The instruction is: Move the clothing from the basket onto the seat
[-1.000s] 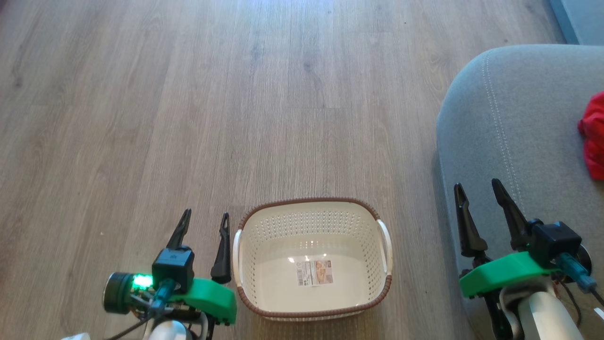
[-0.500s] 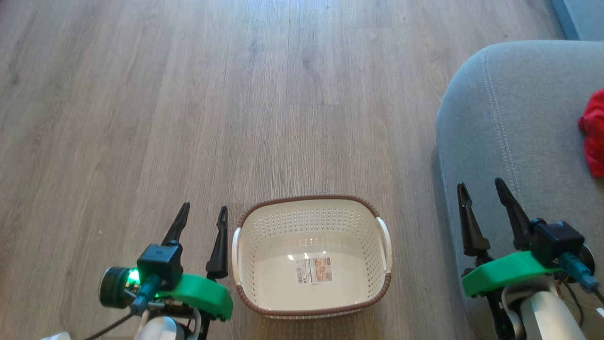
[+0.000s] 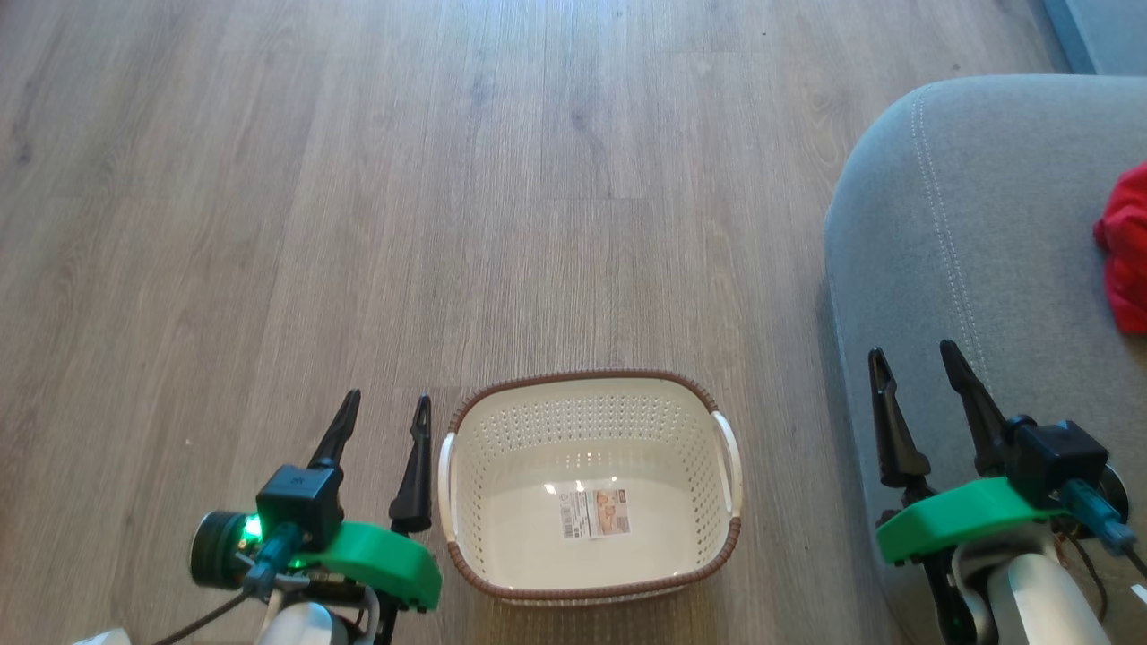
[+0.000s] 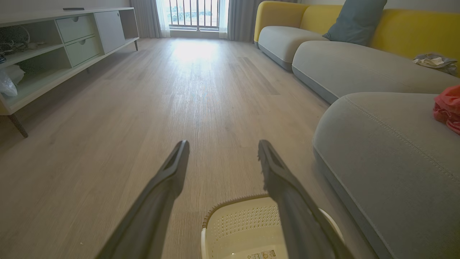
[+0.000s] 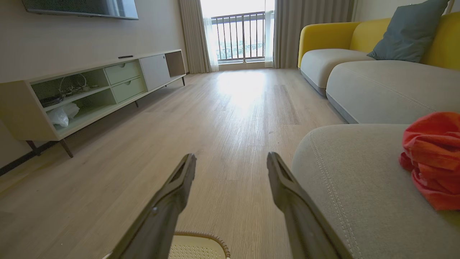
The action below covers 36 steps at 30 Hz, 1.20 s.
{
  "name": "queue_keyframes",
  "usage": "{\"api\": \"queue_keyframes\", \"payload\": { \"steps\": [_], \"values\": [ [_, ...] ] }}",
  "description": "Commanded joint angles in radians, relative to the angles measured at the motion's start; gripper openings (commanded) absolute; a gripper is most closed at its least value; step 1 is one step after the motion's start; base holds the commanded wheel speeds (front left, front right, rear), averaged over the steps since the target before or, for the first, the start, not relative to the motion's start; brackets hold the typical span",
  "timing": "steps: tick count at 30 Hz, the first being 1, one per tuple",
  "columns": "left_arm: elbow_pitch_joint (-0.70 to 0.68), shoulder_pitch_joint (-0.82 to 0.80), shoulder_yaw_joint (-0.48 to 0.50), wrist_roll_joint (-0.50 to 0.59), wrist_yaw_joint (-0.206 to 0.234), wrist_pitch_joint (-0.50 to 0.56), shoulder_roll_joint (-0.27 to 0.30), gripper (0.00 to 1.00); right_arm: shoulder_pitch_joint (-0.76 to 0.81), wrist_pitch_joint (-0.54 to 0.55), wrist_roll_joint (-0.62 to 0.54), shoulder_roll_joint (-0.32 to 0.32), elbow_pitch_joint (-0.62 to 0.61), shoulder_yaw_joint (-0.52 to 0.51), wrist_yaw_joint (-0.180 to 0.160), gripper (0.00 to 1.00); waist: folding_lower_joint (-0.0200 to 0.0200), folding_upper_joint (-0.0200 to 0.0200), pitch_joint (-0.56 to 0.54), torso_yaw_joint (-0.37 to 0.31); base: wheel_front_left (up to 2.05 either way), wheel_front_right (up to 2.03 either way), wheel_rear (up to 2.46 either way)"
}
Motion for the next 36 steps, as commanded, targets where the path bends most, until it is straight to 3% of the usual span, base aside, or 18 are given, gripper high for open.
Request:
{"api": "queue_keyframes", "payload": {
  "steps": [1,12,13,17,36],
  "values": [
    [-0.03,-0.021,0.039,-0.006,-0.003,-0.005,-0.002,1.0,-0.034,-0.006,-0.009,-0.001,-0.026,0.019,0.0,1.0,0.0,0.0,-0.001,0.0,0.0,0.0,0.0],
    [-0.042,-0.018,0.037,-0.012,-0.002,-0.005,-0.002,1.0,-0.032,-0.006,-0.011,-0.003,-0.024,0.017,0.0,1.0,0.0,0.0,-0.008,-0.001,0.0,0.0,0.0],
    [-0.005,0.001,0.0,-0.006,0.0,0.0,0.0,0.0,0.0,0.0,0.0,0.0,0.006,-0.003,0.0,0.0,0.0,0.0,-0.008,-0.001,0.0,0.0,0.0],
    [0.052,0.019,-0.007,-0.014,-0.001,0.002,0.0,0.0,0.017,0.003,0.007,0.002,0.065,0.0,0.0,0.0,0.0,0.0,-0.009,-0.001,0.0,0.0,0.0],
    [0.056,0.004,0.03,-0.257,-0.035,0.048,0.013,0.0,0.005,0.061,0.234,0.007,0.064,-0.019,0.0,0.0,0.0,0.0,-0.016,-0.011,0.0,0.0,0.0]
  ]
}}
